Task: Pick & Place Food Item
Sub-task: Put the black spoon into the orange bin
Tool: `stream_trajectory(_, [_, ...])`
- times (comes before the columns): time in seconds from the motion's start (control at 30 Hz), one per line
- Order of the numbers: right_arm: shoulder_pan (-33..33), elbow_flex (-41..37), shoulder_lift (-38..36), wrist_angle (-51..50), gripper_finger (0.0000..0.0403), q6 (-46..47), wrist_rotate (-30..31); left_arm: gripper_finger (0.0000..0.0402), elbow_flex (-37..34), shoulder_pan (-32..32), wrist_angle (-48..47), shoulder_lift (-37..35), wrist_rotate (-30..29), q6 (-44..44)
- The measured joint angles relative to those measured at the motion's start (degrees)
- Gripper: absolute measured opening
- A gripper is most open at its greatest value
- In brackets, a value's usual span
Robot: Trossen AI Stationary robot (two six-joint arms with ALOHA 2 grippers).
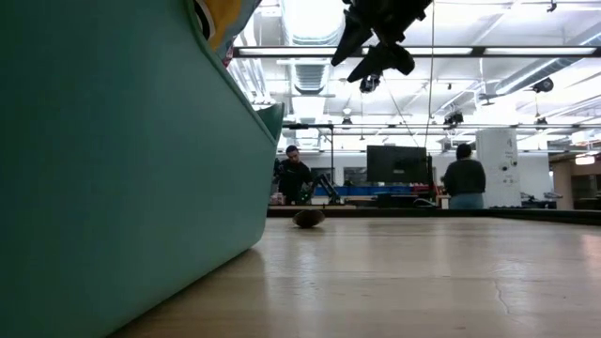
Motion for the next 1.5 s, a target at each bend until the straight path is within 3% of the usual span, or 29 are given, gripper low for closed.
stream_trajectory(0.07, [-1.62, -0.26, 0.0, 0.09, 0.0233, 2.34, -5.0, 0.0239, 0.0, 0.0, 0.0, 0.0, 0.0, 0.0])
stream_trajectory(0.2, [-6.59, -1.46, 0.81, 3.35, 0.0233, 3.71, -21.01, 0.0239, 0.0, 0.01, 0.0, 0.0, 0.0, 0.0])
stream_trajectory(0.27, [-8.49, -2.68, 1.76, 6.44, 0.0233, 3.96, -25.08, 0.0239, 0.0, 0.02, 0.0, 0.0, 0.0, 0.0])
stream_trajectory(0.5, [-9.88, -5.77, 7.59, 9.11, 0.0233, 9.26, -27.94, 0.0239, 0.0, 0.02, 0.0, -0.02, 0.0, 0.0])
stream_trajectory(0.67, [-9.96, -7.27, 12.68, 13.44, 0.0233, 13.47, -33.32, 0.0239, 0.0, 0.02, 0.0, -0.02, 0.0, 0.0])
stream_trajectory(0.8, [-9.96, -8.62, 16.35, 17.47, 0.0233, 16.24, -33.53, 0.0239, 0.0, 0.02, 0.0, -0.02, 0.0, 0.0])
stream_trajectory(1.5, [-8.9, -10.75, 26.27, 18.83, 0.0233, 27.4, -38.88, 0.0239, 0.0, 0.04, 0.0, 0.0, -0.02, 0.0])
